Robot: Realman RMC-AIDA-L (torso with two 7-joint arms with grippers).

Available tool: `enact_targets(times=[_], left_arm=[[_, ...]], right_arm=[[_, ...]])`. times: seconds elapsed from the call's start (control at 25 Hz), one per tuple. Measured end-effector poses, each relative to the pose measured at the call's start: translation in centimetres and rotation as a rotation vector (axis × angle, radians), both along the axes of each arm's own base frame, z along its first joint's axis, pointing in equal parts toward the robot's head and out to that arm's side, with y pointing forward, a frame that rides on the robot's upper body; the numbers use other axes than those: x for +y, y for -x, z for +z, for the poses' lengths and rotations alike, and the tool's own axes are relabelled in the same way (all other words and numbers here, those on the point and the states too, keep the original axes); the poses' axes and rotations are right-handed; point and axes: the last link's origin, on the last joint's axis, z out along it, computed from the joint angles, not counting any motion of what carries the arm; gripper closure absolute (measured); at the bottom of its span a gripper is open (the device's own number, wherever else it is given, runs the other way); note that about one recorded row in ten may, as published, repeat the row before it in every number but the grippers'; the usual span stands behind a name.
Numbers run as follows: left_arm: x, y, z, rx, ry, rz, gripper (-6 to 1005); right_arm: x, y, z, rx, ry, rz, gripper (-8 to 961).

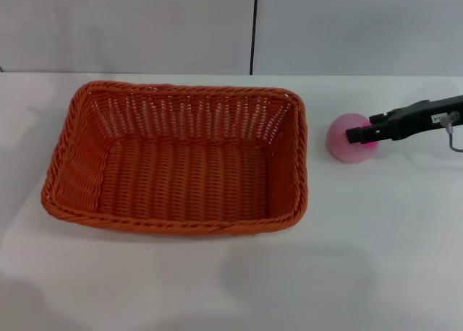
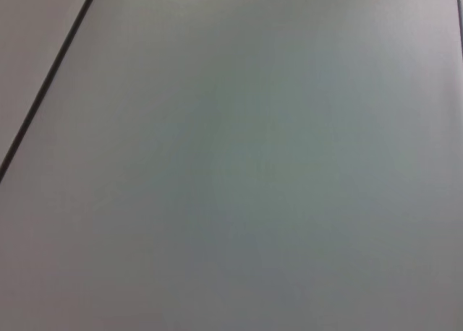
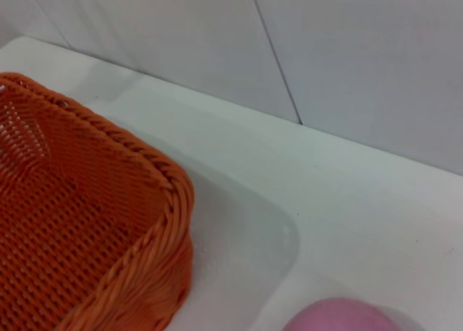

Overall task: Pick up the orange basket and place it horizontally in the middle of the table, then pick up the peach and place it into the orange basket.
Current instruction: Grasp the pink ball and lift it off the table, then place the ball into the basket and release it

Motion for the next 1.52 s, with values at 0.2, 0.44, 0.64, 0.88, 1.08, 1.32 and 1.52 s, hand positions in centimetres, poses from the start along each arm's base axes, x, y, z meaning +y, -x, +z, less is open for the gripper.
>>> enact_targets(times=[0.2,0.44,0.64,0.88,1.08,1.32,1.52], left_arm=[[0.0,0.1,0.1,-0.007,-0.008,0.002,497],[-0.4,-0.2,0.4,-0.022,-0.017,-0.028,498],[-0.3,-0.3,0.4,-0.022,-0.017,-0.028,498],[-0.2,-0.3,0.4,-0.023,-0.018,-0.027,498],[-0.3,-0.2,0.5,-0.025,-0.020,-0.024,498],[-0.4,0.0,0.7,-0.036,-0.016,-0.027,499],[-0.3,-0.2,0.6,-0.041,-0.013,-0.030,499]], right_arm=[[0.3,0.0,-0.3,-0.015,-0.014,-0.004,223],[0.4,-0.1,-0.4,-0.018,-0.024,-0.007,340],[0.3,-0.2,-0.2,-0.008,-0.033,-0.013,475],[0.1,-0.1,0.3,0.022,-0.040,-0.009,629],[-1.1,2.0,3.3,0.231,-0.103,0.063,704],[-2.5,5.3,5.6,0.456,-0.121,0.198,744],[-2.6,8.9,3.9,0.534,-0.032,0.312,768]])
